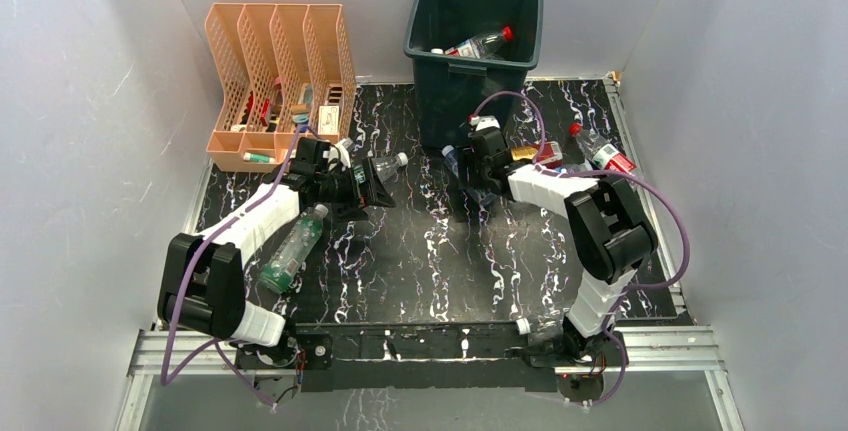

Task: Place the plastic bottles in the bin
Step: Pick up the plastic bottle at the center of the board.

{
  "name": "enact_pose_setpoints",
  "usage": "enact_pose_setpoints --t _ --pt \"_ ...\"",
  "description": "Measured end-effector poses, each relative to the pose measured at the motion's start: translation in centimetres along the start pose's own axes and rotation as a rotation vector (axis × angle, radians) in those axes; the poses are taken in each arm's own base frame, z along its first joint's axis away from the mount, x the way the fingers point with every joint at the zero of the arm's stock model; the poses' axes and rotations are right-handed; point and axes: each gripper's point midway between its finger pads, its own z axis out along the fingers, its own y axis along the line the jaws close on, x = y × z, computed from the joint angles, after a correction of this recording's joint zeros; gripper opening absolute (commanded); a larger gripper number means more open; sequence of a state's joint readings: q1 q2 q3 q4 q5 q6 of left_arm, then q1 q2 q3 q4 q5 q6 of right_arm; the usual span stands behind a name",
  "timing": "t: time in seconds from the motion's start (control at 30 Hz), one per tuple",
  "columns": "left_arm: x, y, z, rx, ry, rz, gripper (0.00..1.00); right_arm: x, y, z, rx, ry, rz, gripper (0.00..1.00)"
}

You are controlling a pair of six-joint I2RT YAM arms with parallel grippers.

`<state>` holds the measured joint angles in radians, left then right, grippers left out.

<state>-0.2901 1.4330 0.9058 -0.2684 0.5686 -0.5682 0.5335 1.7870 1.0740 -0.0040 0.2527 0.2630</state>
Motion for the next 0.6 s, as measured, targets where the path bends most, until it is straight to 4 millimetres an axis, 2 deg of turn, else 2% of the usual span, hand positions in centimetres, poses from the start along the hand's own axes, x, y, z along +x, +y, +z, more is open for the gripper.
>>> enact_pose_setpoints --t 0.4,0.6 --pt "0.0 0.0 0.0 0.001 0.0 -0.001 0.98 2.2 3.5 -2.1 -0.086 0.029 -0.052 0.57" --pt "0.0 0.0 0.0 0.002 -0.001 0.0 0.98 3.5 5.1 -3.3 -0.129 0.064 -0.066 0.56"
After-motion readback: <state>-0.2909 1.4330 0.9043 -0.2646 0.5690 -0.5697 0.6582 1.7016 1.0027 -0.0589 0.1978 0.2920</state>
